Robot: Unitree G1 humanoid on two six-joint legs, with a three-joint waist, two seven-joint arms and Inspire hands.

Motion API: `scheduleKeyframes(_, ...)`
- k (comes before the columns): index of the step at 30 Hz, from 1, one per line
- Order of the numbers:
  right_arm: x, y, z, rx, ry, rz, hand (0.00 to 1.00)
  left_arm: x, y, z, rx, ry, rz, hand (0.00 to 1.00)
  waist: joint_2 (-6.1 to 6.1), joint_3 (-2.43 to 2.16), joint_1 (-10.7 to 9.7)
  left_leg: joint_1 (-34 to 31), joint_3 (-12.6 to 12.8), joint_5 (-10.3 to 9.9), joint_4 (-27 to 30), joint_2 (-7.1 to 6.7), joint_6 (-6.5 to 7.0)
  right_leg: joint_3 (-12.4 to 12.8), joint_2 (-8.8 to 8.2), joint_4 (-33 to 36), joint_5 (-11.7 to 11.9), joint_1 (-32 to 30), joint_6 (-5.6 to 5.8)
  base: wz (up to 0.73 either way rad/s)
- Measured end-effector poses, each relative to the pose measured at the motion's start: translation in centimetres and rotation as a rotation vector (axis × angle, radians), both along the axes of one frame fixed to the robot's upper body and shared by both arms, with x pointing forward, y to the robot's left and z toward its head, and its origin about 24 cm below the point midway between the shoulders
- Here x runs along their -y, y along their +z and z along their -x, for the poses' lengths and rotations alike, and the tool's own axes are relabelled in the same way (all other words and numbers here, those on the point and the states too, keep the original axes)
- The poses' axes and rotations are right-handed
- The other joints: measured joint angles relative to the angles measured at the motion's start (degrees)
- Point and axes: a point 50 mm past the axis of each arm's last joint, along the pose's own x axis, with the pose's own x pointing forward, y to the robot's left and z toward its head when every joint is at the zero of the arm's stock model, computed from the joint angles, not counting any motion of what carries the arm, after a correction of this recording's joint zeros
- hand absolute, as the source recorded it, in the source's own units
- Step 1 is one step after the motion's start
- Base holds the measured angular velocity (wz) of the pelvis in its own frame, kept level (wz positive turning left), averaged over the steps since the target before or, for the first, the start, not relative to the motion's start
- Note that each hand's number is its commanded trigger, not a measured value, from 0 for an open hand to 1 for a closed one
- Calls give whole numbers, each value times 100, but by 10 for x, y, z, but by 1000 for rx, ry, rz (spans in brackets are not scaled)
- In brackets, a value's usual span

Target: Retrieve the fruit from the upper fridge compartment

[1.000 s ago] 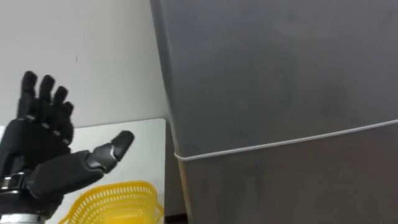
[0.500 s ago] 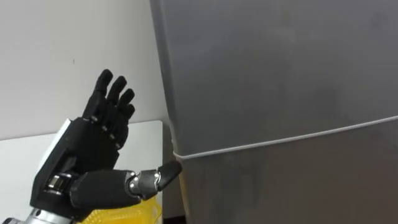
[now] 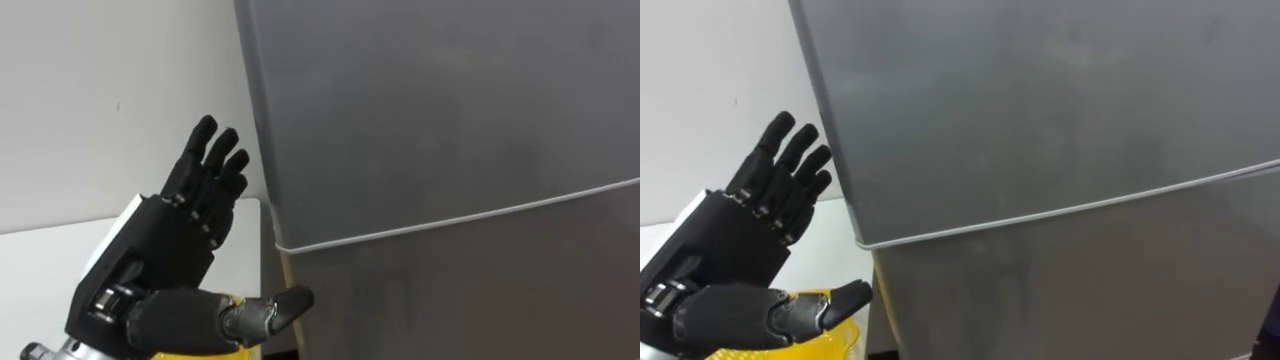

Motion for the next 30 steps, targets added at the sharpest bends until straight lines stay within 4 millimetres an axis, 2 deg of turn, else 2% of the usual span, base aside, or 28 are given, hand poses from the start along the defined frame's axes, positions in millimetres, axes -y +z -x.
scheduleKeyframes(5, 7, 2, 1, -12, -4, 19, 0, 7, -4, 0, -23, -68, -23, 0, 70, -4, -43, -16, 6, 0, -2, 4, -1, 2, 5, -9, 0, -6, 0, 0)
scheduleKeyframes(16, 8, 2, -1, -13, -4, 19, 0, 8, -5, 0, -38, -92, -49, 0, 73, 2, -50, -15, 23, 0, -4, 4, -1, -1, 7, -13, 0, 4, 0, 0)
scheduleKeyframes(17, 8, 2, -1, -13, -4, 19, 0, 8, -6, 0, -40, -93, -50, 46, 78, 4, -50, -15, 23, 0, -3, 4, -1, -1, 7, -13, -1, 5, 0, 0)
scheduleKeyframes(18, 8, 2, -1, -13, -4, 19, 0, 8, -6, 0, -43, -94, -51, 65, 81, 6, -49, -15, 23, 0, -3, 4, -1, -3, 6, -13, -1, 5, 0, 0)
scheduleKeyframes(19, 8, 2, -1, -13, -5, 18, 0, 8, -6, 0, -44, -95, -51, 100, 82, 7, -49, -15, 23, 0, -2, 4, -1, -3, 6, -13, -1, 5, 0, 0)
scheduleKeyframes(26, 8, 3, -1, -11, -8, 19, 0, -3, -7, -2, -57, -28, -39, 100, 86, 12, -26, -23, 22, 0, -1, 2, -1, -21, 4, -14, -1, 5, 0, 0)
scheduleKeyframes(27, 8, 3, -1, -12, -8, 19, 0, -5, -6, -3, -56, -10, -35, 97, 86, 13, -27, -28, 22, 0, -1, 1, -1, -31, 2, -18, -1, 5, 1, 3)
scheduleKeyframes(29, 9, 3, -1, -11, -8, 20, 0, -7, -6, -3, -56, 2, -33, 82, 87, 13, -28, -35, 22, 0, -2, -2, -1, -47, -2, -23, -2, 6, 2, 4)
scheduleKeyframes(30, 9, 3, -1, -12, -8, 20, 0, -7, -6, -2, -54, -9, -37, 72, 86, 14, -20, -43, 21, 0, -1, -3, -1, -66, -6, -23, -2, 8, 3, 7)
